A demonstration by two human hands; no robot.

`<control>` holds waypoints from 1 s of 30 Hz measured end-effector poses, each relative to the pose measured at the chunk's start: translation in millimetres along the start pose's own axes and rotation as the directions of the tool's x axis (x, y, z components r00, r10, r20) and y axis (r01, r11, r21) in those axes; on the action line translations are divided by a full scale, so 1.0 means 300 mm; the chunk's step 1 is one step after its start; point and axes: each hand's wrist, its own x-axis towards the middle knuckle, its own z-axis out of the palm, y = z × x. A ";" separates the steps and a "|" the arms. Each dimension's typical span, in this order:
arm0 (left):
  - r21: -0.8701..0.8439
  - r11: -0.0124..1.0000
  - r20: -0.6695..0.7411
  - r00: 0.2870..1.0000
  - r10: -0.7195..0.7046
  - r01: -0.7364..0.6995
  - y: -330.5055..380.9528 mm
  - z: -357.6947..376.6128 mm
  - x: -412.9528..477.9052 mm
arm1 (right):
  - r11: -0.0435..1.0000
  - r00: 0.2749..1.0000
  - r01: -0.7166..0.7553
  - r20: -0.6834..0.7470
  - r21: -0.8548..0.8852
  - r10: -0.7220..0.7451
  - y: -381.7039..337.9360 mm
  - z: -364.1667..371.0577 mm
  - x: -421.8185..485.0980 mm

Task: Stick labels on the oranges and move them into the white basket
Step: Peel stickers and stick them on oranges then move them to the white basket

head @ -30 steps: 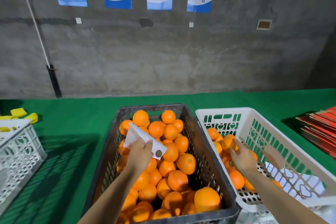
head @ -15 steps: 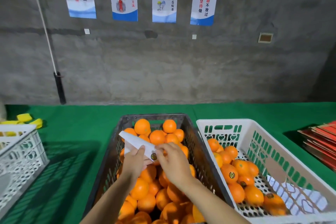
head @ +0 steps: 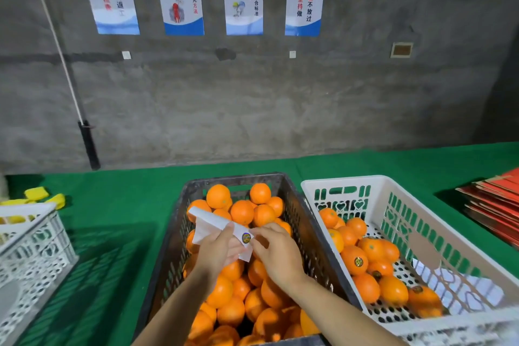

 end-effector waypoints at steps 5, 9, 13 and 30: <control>0.017 1.000 0.100 0.995 -0.004 0.003 -0.007 0.005 -0.003 | 1.000 0.999 0.014 0.048 0.027 -0.016 -0.015 -0.013 -0.005; 0.052 0.999 0.107 0.994 -0.006 0.000 -0.014 0.001 0.006 | 0.995 0.999 -0.036 0.030 0.095 0.033 -0.027 -0.014 -0.007; 0.079 0.996 0.179 0.982 -0.055 0.041 -0.021 0.002 0.020 | 0.998 1.000 -0.030 0.004 0.049 0.029 -0.022 -0.016 -0.003; 0.174 0.985 0.184 0.983 -0.029 -0.004 -0.030 0.007 0.016 | 0.999 0.999 0.014 0.037 -0.042 -0.013 0.001 -0.005 -0.014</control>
